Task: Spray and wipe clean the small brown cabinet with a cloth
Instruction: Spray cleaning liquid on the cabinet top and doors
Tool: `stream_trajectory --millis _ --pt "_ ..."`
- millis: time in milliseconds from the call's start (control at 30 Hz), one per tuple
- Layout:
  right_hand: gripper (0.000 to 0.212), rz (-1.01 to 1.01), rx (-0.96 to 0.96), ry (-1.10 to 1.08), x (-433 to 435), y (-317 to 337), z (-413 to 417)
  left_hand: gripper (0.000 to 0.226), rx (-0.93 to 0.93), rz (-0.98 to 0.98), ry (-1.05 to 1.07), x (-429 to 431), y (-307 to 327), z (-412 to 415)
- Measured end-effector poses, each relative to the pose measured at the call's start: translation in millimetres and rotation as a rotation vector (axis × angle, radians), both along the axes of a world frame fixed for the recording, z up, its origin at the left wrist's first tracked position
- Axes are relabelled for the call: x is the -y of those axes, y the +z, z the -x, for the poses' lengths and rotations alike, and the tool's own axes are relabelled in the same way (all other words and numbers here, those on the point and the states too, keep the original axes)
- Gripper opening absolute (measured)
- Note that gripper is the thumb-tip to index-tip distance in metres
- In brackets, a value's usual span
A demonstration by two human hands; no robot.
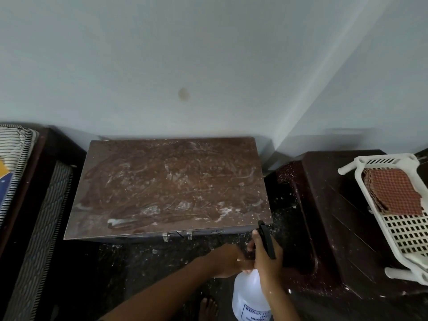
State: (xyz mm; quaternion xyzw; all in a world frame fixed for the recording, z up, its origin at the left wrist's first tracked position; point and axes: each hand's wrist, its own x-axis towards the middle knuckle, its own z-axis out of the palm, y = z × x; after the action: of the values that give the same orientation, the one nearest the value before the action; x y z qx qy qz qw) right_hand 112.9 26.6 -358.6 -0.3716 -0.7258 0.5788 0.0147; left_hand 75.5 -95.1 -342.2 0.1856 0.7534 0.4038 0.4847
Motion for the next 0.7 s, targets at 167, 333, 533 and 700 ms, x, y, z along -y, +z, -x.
stream_trajectory --millis 167,333,533,700 --pt "0.029 0.013 0.036 -0.008 -0.1 -6.9 -13.1 0.046 0.002 0.017 -0.015 -0.1 -3.8 -11.6" --pt "0.018 0.037 0.062 0.146 4.5 -10.4 -22.4 0.038 -0.009 0.013 -0.038 13.4 -3.4 -20.7" --pt "0.03 -0.029 0.011 0.304 44.2 -4.2 -28.8 0.037 -0.022 0.038 0.029 53.7 -6.2 -35.8" --pt "0.025 0.039 0.05 0.448 89.8 -3.4 -33.4 0.051 -0.094 0.085 0.168 102.6 -1.3 -48.2"
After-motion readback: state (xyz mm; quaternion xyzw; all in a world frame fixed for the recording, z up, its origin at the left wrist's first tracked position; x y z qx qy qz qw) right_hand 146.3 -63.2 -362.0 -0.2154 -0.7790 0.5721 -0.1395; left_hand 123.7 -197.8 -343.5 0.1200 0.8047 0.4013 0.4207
